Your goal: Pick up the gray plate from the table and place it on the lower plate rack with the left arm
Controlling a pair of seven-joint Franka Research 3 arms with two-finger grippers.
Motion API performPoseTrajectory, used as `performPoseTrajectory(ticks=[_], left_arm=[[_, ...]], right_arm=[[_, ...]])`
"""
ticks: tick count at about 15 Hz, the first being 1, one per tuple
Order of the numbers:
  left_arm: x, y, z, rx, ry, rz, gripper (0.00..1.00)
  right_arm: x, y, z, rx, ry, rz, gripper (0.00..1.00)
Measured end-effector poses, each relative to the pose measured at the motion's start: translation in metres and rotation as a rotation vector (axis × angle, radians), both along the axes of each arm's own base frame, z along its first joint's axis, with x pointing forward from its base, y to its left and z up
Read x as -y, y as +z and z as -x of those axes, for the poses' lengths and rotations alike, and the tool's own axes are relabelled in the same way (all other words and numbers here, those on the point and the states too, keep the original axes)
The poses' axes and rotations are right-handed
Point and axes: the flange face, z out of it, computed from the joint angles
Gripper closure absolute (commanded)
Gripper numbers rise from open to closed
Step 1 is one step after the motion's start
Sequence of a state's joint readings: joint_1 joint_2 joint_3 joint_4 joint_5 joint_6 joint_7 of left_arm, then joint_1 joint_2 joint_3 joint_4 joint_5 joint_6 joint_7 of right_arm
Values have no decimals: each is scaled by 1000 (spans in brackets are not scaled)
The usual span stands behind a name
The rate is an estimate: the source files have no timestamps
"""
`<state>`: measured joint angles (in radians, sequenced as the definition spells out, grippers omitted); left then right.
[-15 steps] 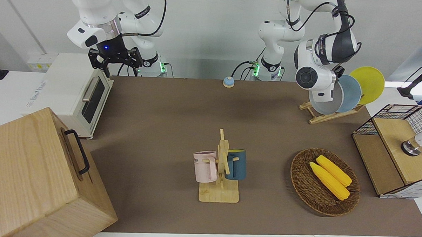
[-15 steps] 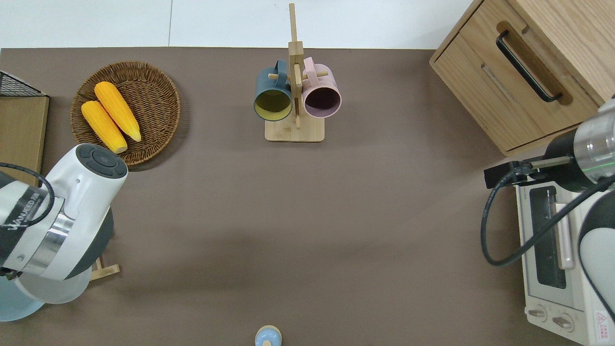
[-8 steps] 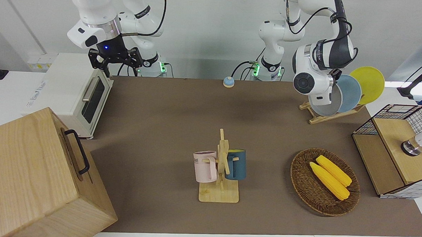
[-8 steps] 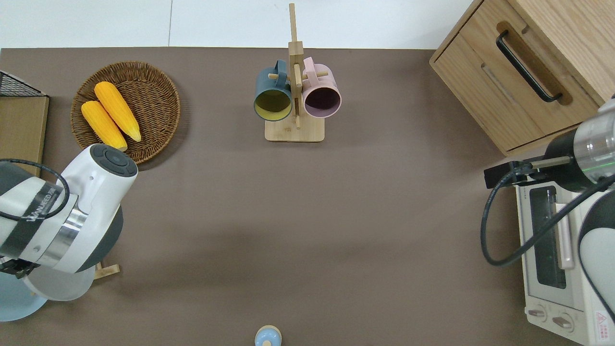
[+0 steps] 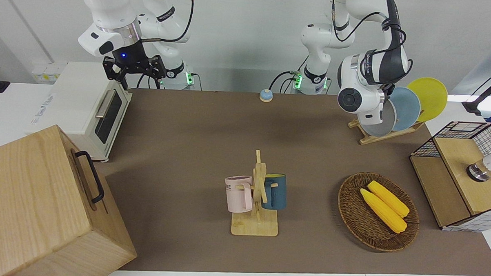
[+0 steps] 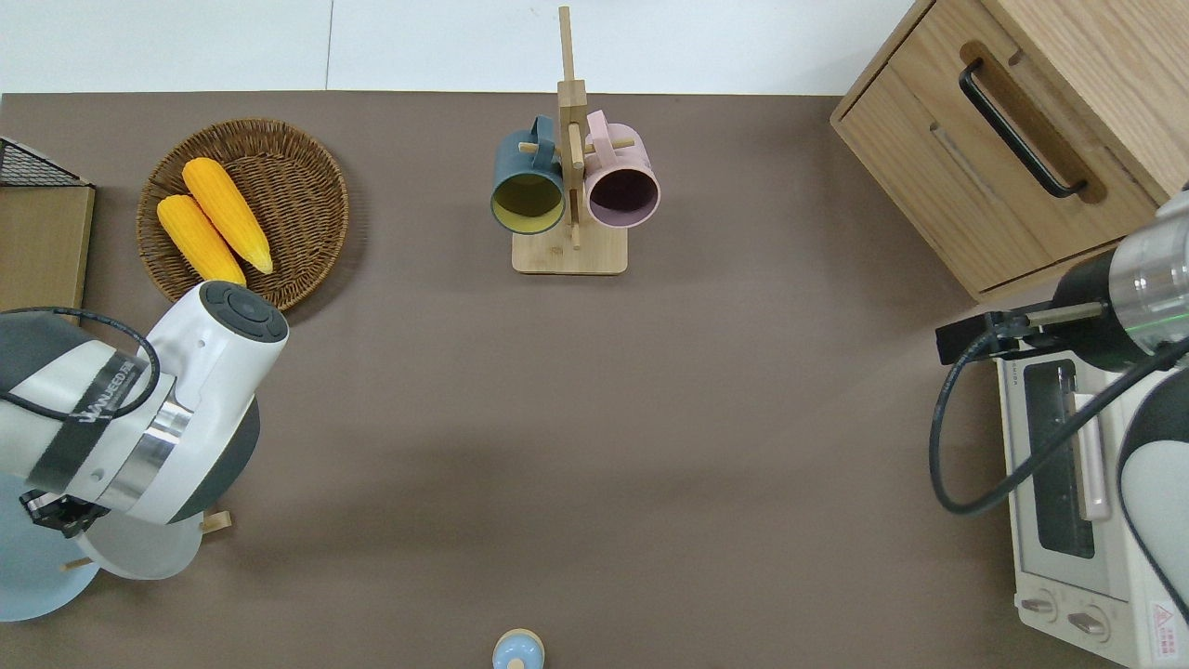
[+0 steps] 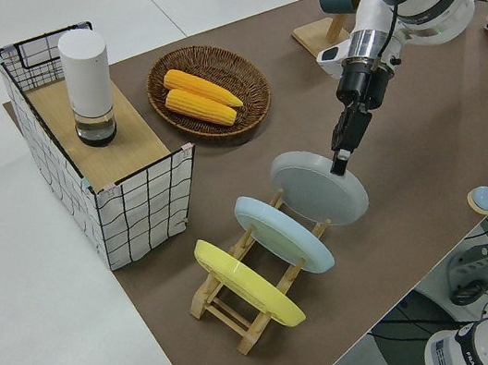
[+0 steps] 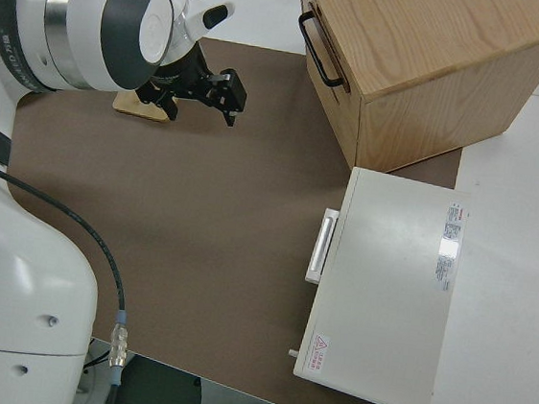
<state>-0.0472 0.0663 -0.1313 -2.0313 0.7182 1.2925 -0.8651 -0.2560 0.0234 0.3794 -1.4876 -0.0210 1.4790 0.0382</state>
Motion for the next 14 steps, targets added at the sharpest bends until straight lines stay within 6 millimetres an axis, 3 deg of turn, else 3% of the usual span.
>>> performPoseTrajectory(ticks=[1, 2, 3, 7, 8, 9, 11, 12, 14], left_arm=[[1, -1, 0, 1, 2, 7, 776], [2, -1, 0, 4, 2, 13, 752], [2, -1, 0, 5, 2, 17, 667], [3, -2, -2, 16, -7, 26, 622], [4, -3, -3, 17, -8, 27, 554], [4, -3, -3, 17, -9, 28, 393], [4, -3, -3, 17, -10, 30, 217], [5, -3, -3, 17, -9, 36, 65], [9, -2, -4, 20, -1, 72, 15]], right_arm=[[0, 0, 0, 0, 0, 0, 17], [0, 0, 0, 0, 0, 0, 17], [0, 0, 0, 0, 0, 0, 17], [0, 0, 0, 0, 0, 0, 17], [0, 0, 0, 0, 0, 0, 17], [0, 0, 0, 0, 0, 0, 17], [0, 0, 0, 0, 0, 0, 17], [0, 0, 0, 0, 0, 0, 17], [0, 0, 0, 0, 0, 0, 17]])
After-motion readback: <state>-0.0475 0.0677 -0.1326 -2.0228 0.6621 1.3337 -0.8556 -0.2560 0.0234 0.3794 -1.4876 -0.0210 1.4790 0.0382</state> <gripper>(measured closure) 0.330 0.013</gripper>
